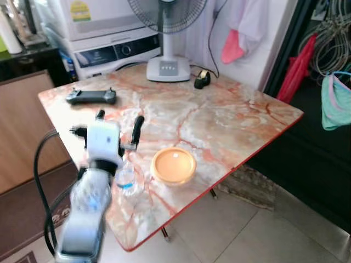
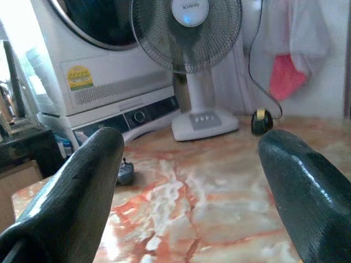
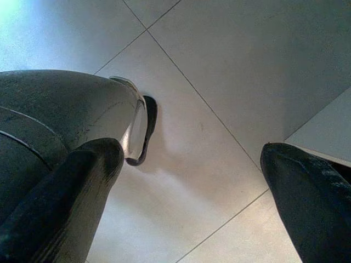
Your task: Restocking fridge
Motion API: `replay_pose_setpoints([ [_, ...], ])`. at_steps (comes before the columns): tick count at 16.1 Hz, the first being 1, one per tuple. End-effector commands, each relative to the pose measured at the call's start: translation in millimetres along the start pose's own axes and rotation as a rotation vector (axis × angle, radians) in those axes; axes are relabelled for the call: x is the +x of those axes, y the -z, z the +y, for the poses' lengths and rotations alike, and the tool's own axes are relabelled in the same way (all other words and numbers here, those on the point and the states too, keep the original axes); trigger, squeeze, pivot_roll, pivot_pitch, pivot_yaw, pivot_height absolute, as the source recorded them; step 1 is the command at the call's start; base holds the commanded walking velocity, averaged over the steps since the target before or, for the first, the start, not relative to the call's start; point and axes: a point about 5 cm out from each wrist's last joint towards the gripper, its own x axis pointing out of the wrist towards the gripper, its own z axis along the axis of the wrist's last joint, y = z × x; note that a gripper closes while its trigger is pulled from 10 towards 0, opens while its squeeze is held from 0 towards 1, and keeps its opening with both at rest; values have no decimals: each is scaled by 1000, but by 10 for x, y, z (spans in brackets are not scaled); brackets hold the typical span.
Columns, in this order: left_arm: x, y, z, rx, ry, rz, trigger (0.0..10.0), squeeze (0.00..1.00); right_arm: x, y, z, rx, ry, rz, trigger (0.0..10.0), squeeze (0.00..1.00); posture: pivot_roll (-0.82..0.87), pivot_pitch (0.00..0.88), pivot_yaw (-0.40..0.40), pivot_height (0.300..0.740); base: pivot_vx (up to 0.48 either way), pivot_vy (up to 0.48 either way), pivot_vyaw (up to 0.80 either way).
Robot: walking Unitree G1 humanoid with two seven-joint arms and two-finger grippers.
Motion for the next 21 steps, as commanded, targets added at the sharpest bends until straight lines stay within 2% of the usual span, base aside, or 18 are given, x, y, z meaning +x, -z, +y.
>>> replay_pose_setpoints([
  [1,65,-203,30,7,32,-24,10000,0,13,6,82,-16,-36,6,10000,0,176,0,-28,740,0,0,0],
  [2,114,-256,45,2,56,28,10000,0,14,5,84,-17,-37,7,10000,0,179,0,-26,740,0,0,0],
  [3,140,-257,53,-24,94,133,10000,0,16,2,86,-40,-39,13,10000,0,180,0,-26,740,0,0,0],
  [4,139,-250,54,-30,112,178,10000,0,17,0,86,-53,-39,15,10000,0,180,0,-26,740,0,0,0],
  [5,95,-192,54,-81,180,345,10000,0,19,-2,95,-54,-43,17,10000,0,179,0,-24,740,0,0,0],
  [6,69,-188,52,-136,200,407,10000,0,20,-2,99,-50,-45,16,10000,0,176,0,-20,740,0,0,0],
  [8,26,-158,72,-143,249,500,10000,0,22,-3,108,-49,-47,17,10000,0,179,0,-15,740,0,0,0],
  [12,23,-176,130,-74,256,599,10000,0,21,4,106,-52,-44,21,10000,0,173,0,-16,740,0,0,0],
  [17,-29,-5,93,-120,256,705,10000,0,18,8,98,-57,-43,20,10000,0,163,0,-22,740,0,0,0],
  [19,-33,19,117,-67,242,729,10000,0,17,6,91,-65,-42,21,10000,0,168,0,-25,740,0,0,0],
  [21,-56,37,124,-66,223,745,10000,0,15,3,78,-69,-42,20,10000,0,168,0,-33,740,0,0,0],
])
